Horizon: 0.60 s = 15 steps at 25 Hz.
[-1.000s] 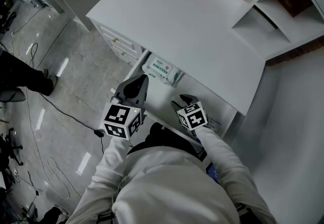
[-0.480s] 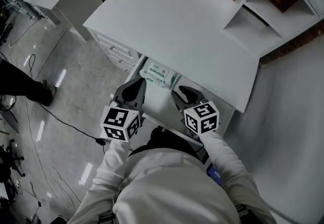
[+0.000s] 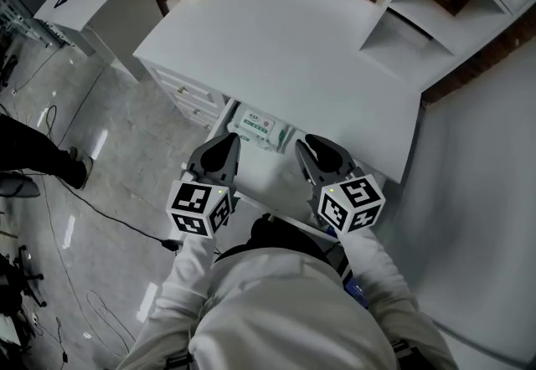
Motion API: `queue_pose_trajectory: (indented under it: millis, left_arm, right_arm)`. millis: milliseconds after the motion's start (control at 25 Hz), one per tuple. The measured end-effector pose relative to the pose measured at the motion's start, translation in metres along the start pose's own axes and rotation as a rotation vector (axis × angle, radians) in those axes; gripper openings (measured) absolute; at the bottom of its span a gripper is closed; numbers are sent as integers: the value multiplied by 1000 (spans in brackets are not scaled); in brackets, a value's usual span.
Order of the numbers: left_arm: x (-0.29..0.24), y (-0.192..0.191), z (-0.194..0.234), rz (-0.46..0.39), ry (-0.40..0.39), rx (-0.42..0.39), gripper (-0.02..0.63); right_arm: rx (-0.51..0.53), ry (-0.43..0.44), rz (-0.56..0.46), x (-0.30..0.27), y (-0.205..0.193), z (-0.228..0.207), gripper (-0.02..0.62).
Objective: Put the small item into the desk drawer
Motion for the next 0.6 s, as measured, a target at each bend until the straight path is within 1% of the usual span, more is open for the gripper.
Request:
queue_pose_trajectory:
  millis: [200, 600]
  left_arm:
    - [1, 3, -4, -8, -9, -10, 17]
    - [5, 2, -8, -15, -10, -17, 17]
  right_arm:
    - [-31, -21, -64, 18, 5, 0, 95]
    - [-36, -74, -162, 48, 15, 2, 34]
Point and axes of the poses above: the fingertips, and each gripper's own axes: x backward along the fingers, z to its left, y out of its top, the point moved 5 cm from there along x, backward along the fingers, and after that the axes turned 15 degrees about z, right-handed, at the moved point
